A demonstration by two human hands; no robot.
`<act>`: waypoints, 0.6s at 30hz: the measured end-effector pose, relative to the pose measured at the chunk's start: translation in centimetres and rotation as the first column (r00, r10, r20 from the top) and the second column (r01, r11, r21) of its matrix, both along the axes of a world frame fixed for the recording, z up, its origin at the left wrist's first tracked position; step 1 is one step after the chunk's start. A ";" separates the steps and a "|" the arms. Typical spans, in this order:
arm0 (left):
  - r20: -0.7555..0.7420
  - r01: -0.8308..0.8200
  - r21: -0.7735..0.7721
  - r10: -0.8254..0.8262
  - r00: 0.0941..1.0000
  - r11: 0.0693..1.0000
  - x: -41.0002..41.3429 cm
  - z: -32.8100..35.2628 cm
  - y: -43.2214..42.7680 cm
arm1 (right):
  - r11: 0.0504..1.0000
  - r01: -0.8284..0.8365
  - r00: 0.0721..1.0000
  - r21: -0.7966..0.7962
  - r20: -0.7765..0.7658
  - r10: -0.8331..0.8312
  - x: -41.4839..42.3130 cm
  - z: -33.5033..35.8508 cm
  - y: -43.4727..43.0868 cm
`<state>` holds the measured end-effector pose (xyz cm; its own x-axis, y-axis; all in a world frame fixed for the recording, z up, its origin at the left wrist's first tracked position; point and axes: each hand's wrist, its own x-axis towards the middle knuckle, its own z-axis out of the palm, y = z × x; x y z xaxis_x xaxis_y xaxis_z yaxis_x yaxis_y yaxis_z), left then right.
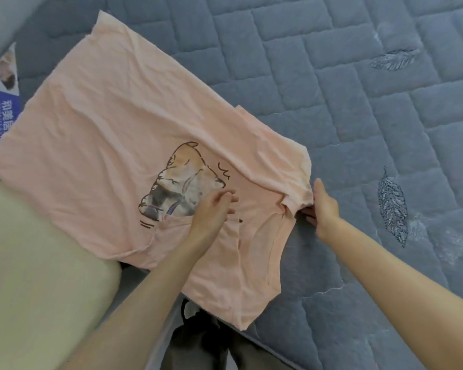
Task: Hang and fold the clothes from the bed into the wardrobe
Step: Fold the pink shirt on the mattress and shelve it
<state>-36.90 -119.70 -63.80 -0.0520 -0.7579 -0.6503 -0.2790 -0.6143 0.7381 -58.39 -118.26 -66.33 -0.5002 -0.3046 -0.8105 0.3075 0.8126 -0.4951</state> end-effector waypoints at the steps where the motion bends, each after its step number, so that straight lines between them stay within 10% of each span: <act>1: 0.019 0.014 -0.030 -0.014 1.000 0.999 -0.4 -0.1 -0.7 | 1.000 -0.001 1.000 -0.004 0.024 0.001 -0.4 0.1 -0.8; 8: 0.191 0.124 -0.299 -0.067 0.979 0.946 -3.4 -0.1 -7.9 | 0.957 -0.050 0.995 -0.286 0.070 0.073 -1.7 1.5 -5.5; 11: 0.333 0.282 -0.377 -0.155 0.930 0.882 -5.1 -0.4 -11.5 | 0.908 -0.337 0.941 -0.249 -0.135 0.312 -2.1 1.1 -4.9; 15: 0.687 0.706 -0.281 -0.378 0.621 0.650 -6.2 -2.3 -15.3 | 0.677 -0.733 0.653 0.066 -0.214 0.727 -2.5 0.7 -4.4; 18: 0.779 0.755 -0.149 -0.394 0.487 0.639 -6.3 -3.6 -17.4 | 0.454 -0.831 0.347 0.320 -0.338 0.875 -2.3 1.1 -6.1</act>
